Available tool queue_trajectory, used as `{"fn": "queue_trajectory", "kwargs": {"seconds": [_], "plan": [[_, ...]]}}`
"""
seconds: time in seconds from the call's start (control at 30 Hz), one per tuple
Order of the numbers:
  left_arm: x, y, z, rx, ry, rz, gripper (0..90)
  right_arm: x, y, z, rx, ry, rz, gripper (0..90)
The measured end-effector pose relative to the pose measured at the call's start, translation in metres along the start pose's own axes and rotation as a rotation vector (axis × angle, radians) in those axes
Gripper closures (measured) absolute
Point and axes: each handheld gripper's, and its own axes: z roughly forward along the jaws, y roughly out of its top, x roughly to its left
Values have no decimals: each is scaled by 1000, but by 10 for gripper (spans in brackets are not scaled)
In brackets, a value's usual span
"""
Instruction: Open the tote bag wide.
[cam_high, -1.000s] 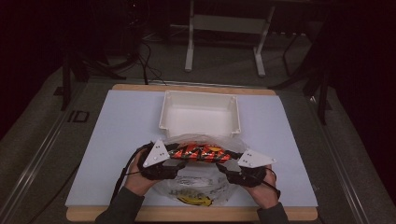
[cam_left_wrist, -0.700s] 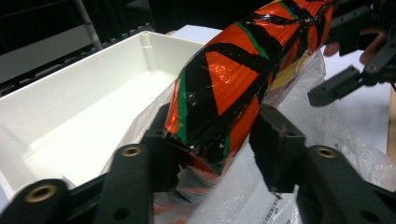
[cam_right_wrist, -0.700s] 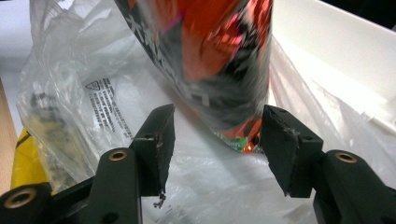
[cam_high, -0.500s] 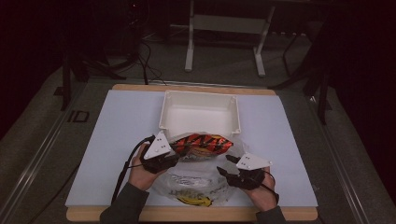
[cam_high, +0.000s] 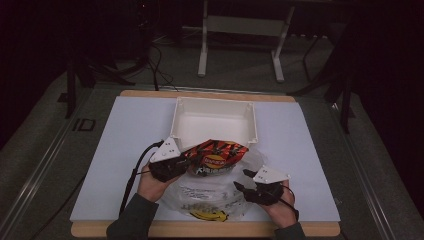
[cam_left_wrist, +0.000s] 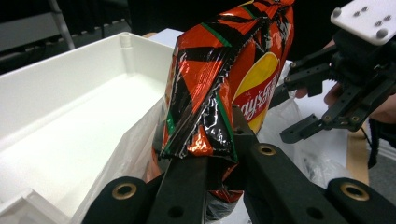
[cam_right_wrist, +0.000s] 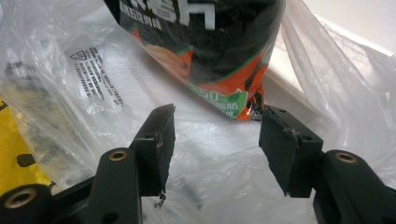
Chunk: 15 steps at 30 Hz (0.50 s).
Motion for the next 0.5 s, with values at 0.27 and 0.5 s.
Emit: {"fn": "queue_trajectory", "kwargs": {"seconds": [0.27, 0.5], "plan": [[3, 2, -3, 2, -20, -34, 891, 0, -1, 0, 0, -2, 15, 451], [3, 5, -6, 1, -35, -54, 891, 0, -3, 1, 4, -3, 14, 450]]}}
